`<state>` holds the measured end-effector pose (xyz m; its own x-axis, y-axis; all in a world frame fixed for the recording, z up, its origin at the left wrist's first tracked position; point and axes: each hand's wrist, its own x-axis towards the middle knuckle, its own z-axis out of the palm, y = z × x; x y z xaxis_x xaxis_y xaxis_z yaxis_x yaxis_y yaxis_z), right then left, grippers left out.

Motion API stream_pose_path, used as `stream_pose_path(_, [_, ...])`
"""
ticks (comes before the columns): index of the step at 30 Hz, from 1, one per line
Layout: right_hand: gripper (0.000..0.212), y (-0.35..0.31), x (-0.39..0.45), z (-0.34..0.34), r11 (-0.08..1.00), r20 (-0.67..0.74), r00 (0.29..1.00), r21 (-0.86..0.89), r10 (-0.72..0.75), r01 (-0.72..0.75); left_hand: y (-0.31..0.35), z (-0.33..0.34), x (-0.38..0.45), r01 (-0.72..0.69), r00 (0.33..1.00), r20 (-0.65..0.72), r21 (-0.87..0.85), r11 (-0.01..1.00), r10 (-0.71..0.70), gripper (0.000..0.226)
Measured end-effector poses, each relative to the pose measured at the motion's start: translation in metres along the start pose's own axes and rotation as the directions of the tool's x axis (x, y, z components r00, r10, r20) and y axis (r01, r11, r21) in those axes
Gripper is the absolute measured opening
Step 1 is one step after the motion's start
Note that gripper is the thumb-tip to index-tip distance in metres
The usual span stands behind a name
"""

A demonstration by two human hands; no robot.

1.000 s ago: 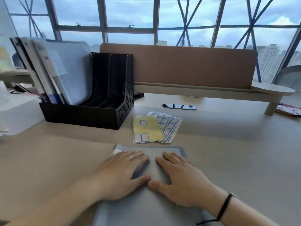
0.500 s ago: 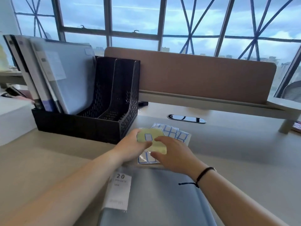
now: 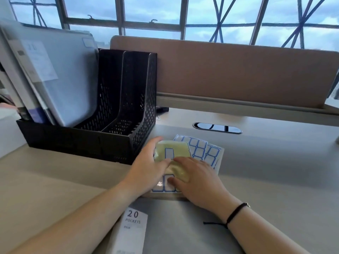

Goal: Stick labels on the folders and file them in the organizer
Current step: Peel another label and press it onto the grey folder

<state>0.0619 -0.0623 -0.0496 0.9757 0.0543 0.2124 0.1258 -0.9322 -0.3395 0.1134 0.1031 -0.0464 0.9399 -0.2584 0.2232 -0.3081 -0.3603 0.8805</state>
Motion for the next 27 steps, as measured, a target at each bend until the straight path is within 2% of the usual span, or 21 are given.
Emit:
stream_pose_path(4, [0.067,-0.003,-0.004,-0.004,0.999,-0.04,0.999,0.032,-0.011,0.013,0.001,-0.002,-0.001,-0.088,0.989,-0.126,-0.056,0.995,0.08,0.067])
stream_pose_path(6, [0.069,-0.005,-0.006,-0.005,0.998,-0.066,0.997,0.044,-0.031,0.034,0.001,-0.002,-0.002,-0.063,0.984,-0.169,-0.077,0.995,0.049,0.074])
stream_pose_path(9, [0.073,-0.006,-0.008,-0.005,0.994,-0.087,0.995,0.098,-0.04,0.048,0.001,-0.003,-0.002,0.046,0.991,-0.116,-0.186,0.982,-0.068,0.084])
stream_pose_path(11, [0.074,-0.005,-0.009,-0.004,0.988,-0.092,0.995,0.142,-0.042,0.054,0.0,-0.004,-0.001,0.073,0.993,-0.077,-0.205,0.976,-0.09,0.086])
stream_pose_path(16, [0.073,-0.006,-0.009,-0.006,0.976,-0.178,0.983,0.207,-0.035,0.072,0.007,-0.006,-0.005,-0.026,1.0,-0.018,-0.2,0.979,0.022,0.081])
stream_pose_path(19, [0.068,-0.008,-0.008,-0.01,0.979,-0.275,0.959,0.17,-0.064,0.114,0.014,-0.008,-0.009,-0.099,0.993,0.035,-0.237,0.967,0.11,0.082])
stream_pose_path(22, [0.057,-0.008,-0.008,-0.013,0.984,-0.36,0.929,0.119,-0.083,0.134,0.018,-0.007,-0.013,-0.135,0.983,0.079,-0.294,0.946,0.165,0.077])
stream_pose_path(27, [0.037,-0.007,-0.007,-0.012,0.987,-0.449,0.891,0.097,-0.07,0.127,0.018,-0.004,-0.011,-0.158,0.982,0.055,-0.308,0.938,0.183,0.06])
